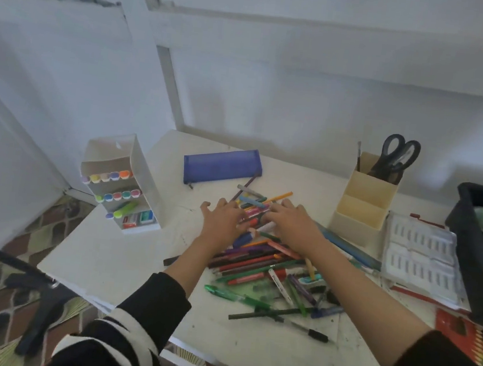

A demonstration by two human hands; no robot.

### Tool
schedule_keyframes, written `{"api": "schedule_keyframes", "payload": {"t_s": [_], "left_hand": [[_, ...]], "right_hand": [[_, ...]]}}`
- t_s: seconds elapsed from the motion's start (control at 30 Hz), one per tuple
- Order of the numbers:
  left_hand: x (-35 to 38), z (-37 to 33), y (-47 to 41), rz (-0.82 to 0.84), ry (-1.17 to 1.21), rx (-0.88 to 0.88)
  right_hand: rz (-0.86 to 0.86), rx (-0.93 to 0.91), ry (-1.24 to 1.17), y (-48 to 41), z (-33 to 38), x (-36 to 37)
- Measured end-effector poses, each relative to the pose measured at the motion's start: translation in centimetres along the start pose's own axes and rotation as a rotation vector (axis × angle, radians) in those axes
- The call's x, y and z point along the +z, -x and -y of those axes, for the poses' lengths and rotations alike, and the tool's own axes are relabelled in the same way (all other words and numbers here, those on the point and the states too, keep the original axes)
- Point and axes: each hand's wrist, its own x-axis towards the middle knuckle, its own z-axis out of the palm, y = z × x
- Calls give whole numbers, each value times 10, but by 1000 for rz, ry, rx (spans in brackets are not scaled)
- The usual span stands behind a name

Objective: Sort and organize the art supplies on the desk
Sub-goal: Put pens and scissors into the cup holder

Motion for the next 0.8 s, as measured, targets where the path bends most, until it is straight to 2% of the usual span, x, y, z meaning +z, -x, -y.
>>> {"api": "schedule_keyframes", "payload": {"t_s": [0.27,0.37,0.47,0.67,0.8], "left_hand": [[-18,-10,-33,190,-67,69],[-20,-10,-39,236,-12,68],[-21,-6,-40,286,110,73],[-22,13,-41,149,373,7],[-24,22,-44,87,656,55]], "right_hand": [[108,-37,218,-29,1,14],[111,-67,286,-32,-3,13],[106,-12,293,-29,-6,11],[-58,46,355,-21,-8,8],[-139,31,346,-18,-6,6]]}}
